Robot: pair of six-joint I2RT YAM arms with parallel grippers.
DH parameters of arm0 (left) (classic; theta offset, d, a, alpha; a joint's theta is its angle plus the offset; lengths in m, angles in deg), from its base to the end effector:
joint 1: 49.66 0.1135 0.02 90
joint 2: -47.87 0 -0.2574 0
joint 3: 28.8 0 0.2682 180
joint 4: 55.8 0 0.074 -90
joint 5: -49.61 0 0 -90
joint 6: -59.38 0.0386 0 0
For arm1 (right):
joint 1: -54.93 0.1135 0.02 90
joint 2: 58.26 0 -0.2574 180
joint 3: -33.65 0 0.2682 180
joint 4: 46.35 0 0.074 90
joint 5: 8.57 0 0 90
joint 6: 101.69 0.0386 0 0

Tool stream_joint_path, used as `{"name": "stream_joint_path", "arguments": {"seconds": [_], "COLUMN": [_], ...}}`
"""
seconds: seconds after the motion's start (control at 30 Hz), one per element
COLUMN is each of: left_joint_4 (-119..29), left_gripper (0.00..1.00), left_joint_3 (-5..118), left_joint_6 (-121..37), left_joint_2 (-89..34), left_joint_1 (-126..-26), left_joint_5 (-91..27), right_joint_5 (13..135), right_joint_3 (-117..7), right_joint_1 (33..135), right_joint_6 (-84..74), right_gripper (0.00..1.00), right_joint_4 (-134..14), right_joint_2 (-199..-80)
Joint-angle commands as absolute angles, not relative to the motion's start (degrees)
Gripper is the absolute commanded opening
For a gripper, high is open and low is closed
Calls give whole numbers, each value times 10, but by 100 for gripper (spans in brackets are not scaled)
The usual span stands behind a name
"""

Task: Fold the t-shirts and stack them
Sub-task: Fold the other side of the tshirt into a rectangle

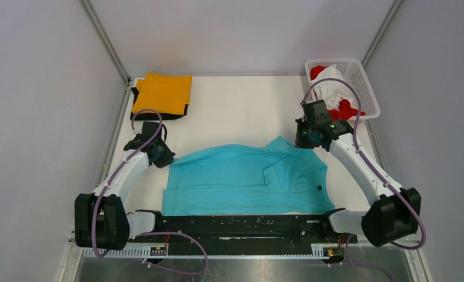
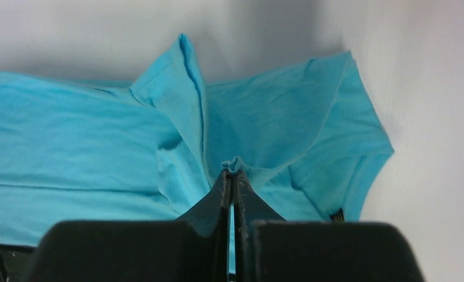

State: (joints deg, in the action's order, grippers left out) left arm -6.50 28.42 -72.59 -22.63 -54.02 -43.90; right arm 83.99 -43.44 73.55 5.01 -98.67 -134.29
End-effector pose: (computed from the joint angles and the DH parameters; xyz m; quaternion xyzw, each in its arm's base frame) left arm 0.2464 -0.0164 0.1946 -0.3199 0.9169 -0.0658 0.2295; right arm 0.2815 0.0930 0.2805 -0.0084 0.9432 0.0805 0.3224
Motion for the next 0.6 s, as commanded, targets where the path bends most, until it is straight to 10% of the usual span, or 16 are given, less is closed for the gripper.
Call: {"name": "stream_joint_path", "arguments": {"seconds": [0.0, 0.57], "left_joint_4": [-69, -43], "left_gripper": [0, 0], "left_joint_3": [262, 235], "left_joint_6": [-748, -780], "left_joint_2": [-180, -134], "left_joint_1": [-541, -519], "left_joint_5": [-470, -517], "right_joint_5": [861, 816], "right_joint_3": [-396, -303], "right_joint_1": [746, 750], "right_joint_6": [35, 80], "right_gripper": [0, 0], "right_joint_4": [-1046, -1125], "right_joint_2": [-1272, -1142]}}
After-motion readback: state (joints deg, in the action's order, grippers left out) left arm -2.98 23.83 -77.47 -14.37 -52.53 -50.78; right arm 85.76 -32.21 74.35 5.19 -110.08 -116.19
